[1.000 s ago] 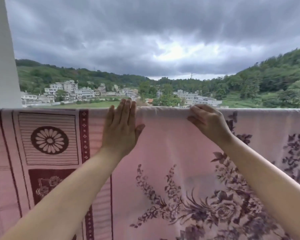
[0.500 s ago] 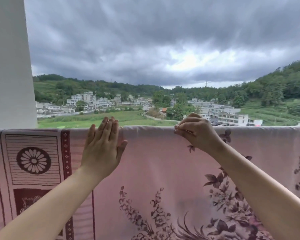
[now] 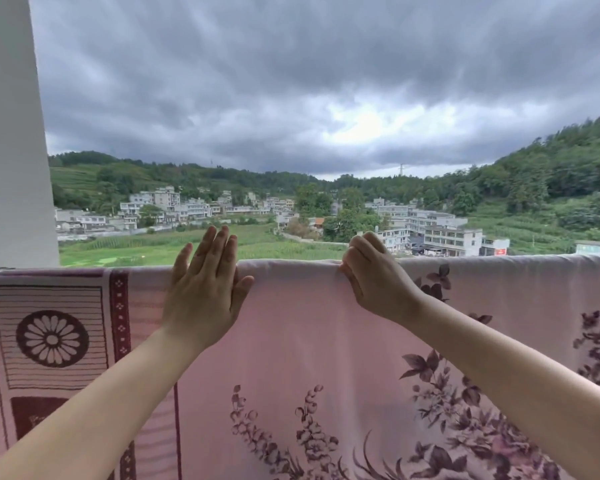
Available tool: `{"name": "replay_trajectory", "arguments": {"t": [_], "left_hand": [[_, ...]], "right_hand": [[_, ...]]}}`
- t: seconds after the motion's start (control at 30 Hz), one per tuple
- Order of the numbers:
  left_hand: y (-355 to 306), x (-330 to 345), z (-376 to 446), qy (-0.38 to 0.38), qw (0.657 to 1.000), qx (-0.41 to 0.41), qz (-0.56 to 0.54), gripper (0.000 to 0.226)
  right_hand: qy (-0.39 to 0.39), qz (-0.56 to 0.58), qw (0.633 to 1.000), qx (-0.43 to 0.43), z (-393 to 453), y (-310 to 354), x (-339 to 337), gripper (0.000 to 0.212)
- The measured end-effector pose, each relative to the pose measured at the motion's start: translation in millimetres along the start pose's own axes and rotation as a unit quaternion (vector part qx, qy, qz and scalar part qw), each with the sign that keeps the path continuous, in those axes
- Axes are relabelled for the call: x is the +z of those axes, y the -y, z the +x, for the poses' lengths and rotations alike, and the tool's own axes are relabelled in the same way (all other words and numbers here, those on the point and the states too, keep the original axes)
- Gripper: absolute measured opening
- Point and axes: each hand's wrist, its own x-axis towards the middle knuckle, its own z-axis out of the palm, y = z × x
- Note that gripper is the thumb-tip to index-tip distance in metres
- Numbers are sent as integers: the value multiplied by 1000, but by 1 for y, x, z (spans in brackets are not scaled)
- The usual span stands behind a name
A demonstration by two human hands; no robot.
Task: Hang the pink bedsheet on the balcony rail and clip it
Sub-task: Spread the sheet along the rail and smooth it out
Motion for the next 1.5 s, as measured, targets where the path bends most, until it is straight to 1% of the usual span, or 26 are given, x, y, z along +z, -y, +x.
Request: {"name": "replay_trajectory", "arguments": {"t": [0.1, 0.2, 0.3, 0.37, 0.4, 0.43, 0.5, 0.53, 0.57, 0.6, 0.63, 0.7, 0.73, 0.77, 0.83, 0.87, 0.9, 0.93, 0.97, 1.07, 1.13, 1.17, 1.23, 1.33, 1.43, 1.5], "left_hand": [[1, 1, 0, 7, 1000, 5, 5, 74], [5, -5, 3, 29, 999, 0, -19, 87], [11, -13, 9, 44, 998, -15, -46, 104], [12, -17, 17, 54, 998, -26, -37, 100], [13, -17, 22, 55, 997, -35, -29, 95], [14, -18, 29, 53, 997, -53, -28, 90], [16, -18, 48, 73, 993, -87, -42, 72], [18, -17, 57, 104, 989, -85, -58, 59], [19, -16, 64, 147, 982, -79, -86, 49], [21, -15, 68, 189, 972, -81, -114, 43], [21, -14, 70, 213, 964, -89, -132, 39], [22, -10, 70, 221, 962, -95, -133, 35], [21, -10, 70, 221, 963, -91, -125, 34], [20, -11, 69, 217, 965, -86, -119, 35], [17, -12, 67, 176, 975, -75, -116, 39], [16, -12, 65, 140, 981, -70, -113, 39], [16, -12, 62, 103, 986, -68, -110, 39], [16, -11, 59, 74, 989, -68, -107, 37], [17, -10, 57, 53, 990, -68, -109, 36], [17, -11, 56, 17, 987, -79, -139, 35], [17, -14, 54, -11, 984, -79, -159, 34], [19, -17, 52, -27, 981, -77, -177, 33], [29, -24, 41, -58, 975, -68, -205, 37], [67, -31, 7, -38, 987, -57, -146, 57], [120, -37, -32, 70, 995, -69, -34, 81], [153, -40, -49, 101, 992, -75, -19, 85]], "right_hand": [[3, -60, 998, -17, 4, -6, 1, 18], [18, -36, 999, -27, 21, -11, -7, 40], [83, -32, 995, -38, 48, -30, -19, 33], [89, -82, 992, -43, 72, -56, -22, 17], [97, -106, 989, -22, 86, -68, -21, 9], [110, -139, 984, 11, 101, -79, -17, 12], [151, -227, 961, 49, 127, -92, 2, 30], [217, -238, 943, 88, 133, -92, 12, 33], [313, -203, 915, 153, 130, -87, 25, 34], [424, -139, 867, 223, 122, -80, 37, 33], [504, -68, 824, 250, 110, -71, 49, 30], [635, -18, 733, 243, 94, -56, 57, 26], [656, 6, 716, 239, 89, -56, 56, 29], [652, 39, 717, 243, 86, -59, 50, 32], [582, 76, 776, 232, 88, -64, 32, 32], [525, 108, 812, 232, 89, -63, 21, 31], [471, 156, 835, 237, 87, -58, 11, 30], [430, 204, 847, 238, 85, -48, 0, 31], [408, 222, 858, 219, 83, -34, -9, 33], [391, 189, 893, 120, 73, 16, -19, 42], [350, 89, 931, 49, 62, 38, -16, 40], [325, 38, 944, 35, 60, 45, -15, 40], [309, 10, 950, 40, 59, 48, -16, 41], [305, 24, 951, 51, 60, 47, -15, 43], [301, -34, 952, 34, 67, 49, -8, 45], [317, -22, 948, 32, 75, 60, -2, 40]]}}
